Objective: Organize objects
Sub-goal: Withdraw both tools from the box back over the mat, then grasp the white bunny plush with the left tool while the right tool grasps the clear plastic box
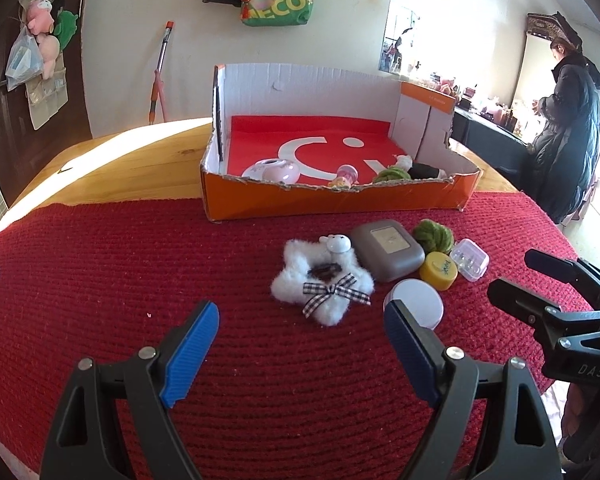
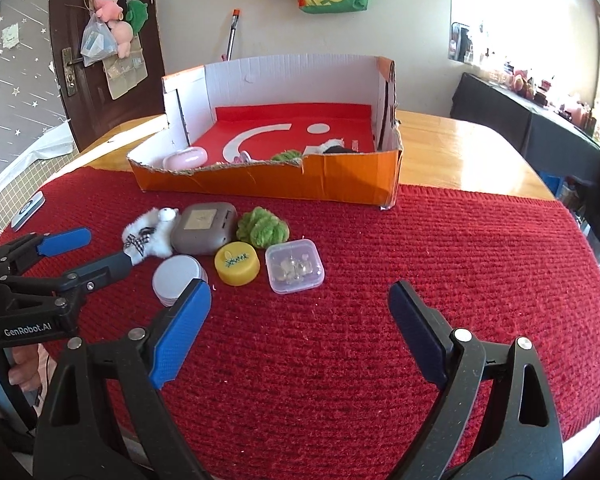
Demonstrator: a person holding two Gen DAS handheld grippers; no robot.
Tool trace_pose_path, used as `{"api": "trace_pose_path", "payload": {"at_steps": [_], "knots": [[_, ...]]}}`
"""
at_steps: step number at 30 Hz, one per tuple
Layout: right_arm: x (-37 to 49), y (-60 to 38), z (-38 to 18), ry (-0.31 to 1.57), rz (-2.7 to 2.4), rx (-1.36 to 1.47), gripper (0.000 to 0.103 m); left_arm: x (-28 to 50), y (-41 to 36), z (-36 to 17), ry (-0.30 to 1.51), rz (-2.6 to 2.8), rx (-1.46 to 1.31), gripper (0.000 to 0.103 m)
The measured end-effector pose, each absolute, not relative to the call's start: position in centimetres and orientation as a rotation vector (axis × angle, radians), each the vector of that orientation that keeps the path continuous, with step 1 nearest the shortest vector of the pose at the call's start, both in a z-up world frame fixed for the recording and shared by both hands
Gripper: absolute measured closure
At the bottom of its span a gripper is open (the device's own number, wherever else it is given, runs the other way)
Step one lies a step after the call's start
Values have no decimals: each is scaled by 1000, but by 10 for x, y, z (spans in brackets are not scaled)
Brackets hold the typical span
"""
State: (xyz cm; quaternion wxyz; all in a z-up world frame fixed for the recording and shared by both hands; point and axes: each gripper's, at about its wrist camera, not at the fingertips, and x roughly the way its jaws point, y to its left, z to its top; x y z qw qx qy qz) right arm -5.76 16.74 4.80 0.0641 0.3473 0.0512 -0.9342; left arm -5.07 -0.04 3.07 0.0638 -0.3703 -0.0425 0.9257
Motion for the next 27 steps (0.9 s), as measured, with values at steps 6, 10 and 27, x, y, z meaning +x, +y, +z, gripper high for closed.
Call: {"api": "trace_pose_path", "payload": {"at_steps": [6, 10, 27], "knots": [[-66, 169, 43, 161, -2809, 1086, 12, -60, -1, 27, -124, 2780, -1155, 17], [-75, 172, 38, 146, -2798, 1138, 12, -69, -1, 24, -109, 2768, -1196, 17], [-101, 174, 33, 209, -2735, 1235, 12, -94, 12, 22, 8, 2678, -1242, 17]]}}
